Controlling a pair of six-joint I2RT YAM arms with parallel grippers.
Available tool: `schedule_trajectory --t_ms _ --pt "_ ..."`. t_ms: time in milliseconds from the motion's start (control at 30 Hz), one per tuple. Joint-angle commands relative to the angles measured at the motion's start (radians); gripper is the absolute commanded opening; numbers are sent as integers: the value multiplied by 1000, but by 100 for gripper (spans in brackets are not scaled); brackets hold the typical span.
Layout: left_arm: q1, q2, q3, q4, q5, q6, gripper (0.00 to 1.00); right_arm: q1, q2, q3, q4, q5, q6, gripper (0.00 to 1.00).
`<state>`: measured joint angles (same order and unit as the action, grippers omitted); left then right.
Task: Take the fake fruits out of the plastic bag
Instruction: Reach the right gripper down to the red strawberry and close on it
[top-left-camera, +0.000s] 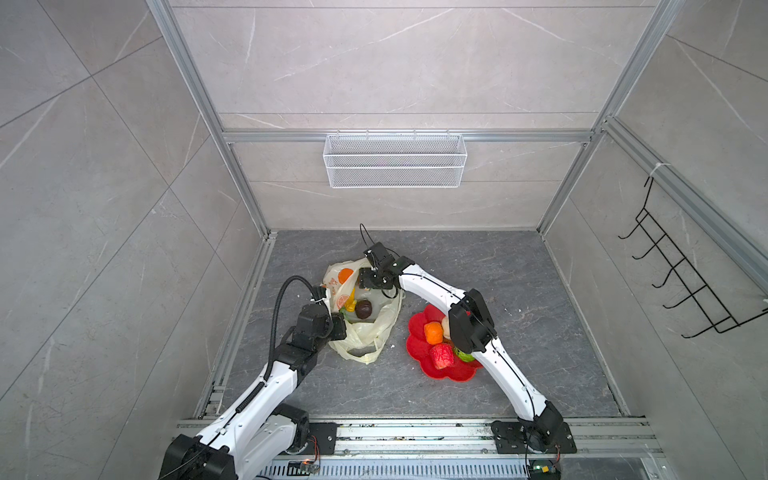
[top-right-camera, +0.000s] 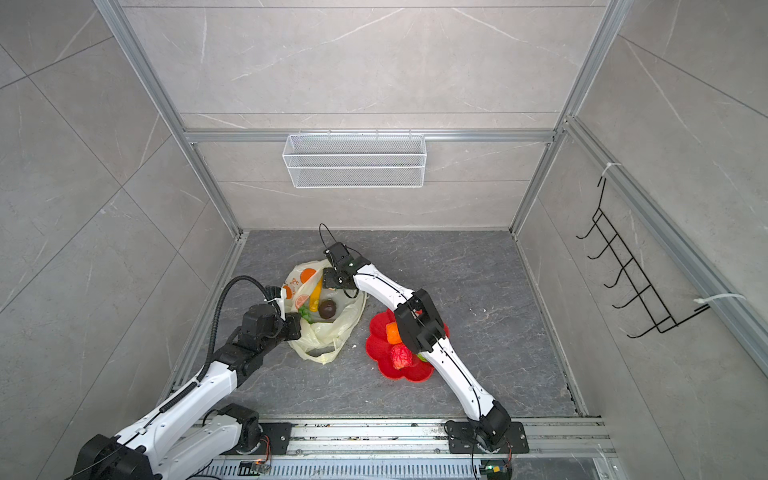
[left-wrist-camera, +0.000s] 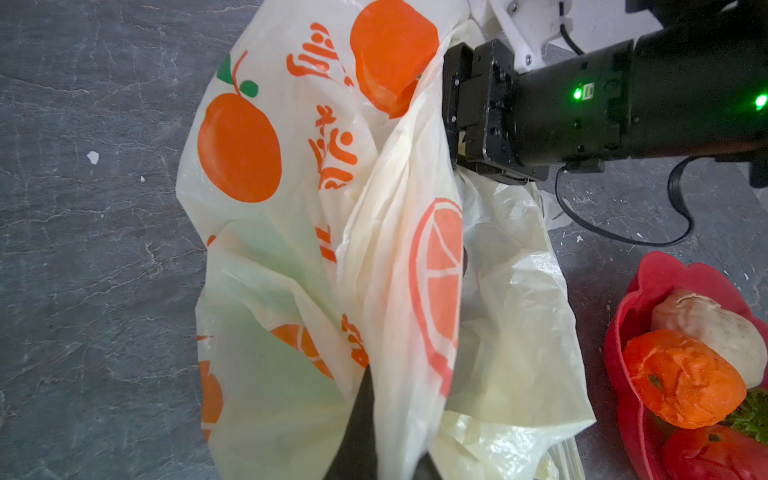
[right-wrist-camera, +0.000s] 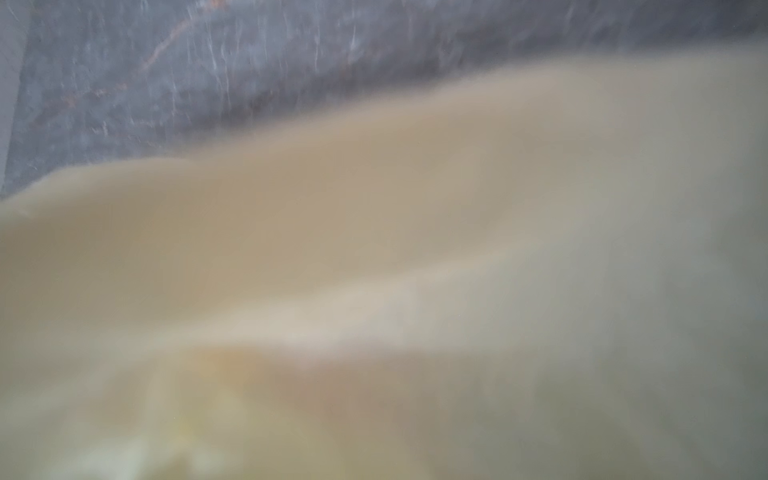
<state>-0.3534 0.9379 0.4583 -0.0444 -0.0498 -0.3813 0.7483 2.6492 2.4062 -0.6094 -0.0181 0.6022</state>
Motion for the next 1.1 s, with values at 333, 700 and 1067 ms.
schedule_trajectory --t_ms 333,700,1067 --pt "-1 0 18 22 -7 21 0 37 18 72 -86 63 -34 59" --pt "-1 26 41 -36 -117 0 0 100 -331 -432 103 93 -70 52" --pt "-2 92 64 -38 -90 4 2 91 -423 -646 172 92 -22 58"
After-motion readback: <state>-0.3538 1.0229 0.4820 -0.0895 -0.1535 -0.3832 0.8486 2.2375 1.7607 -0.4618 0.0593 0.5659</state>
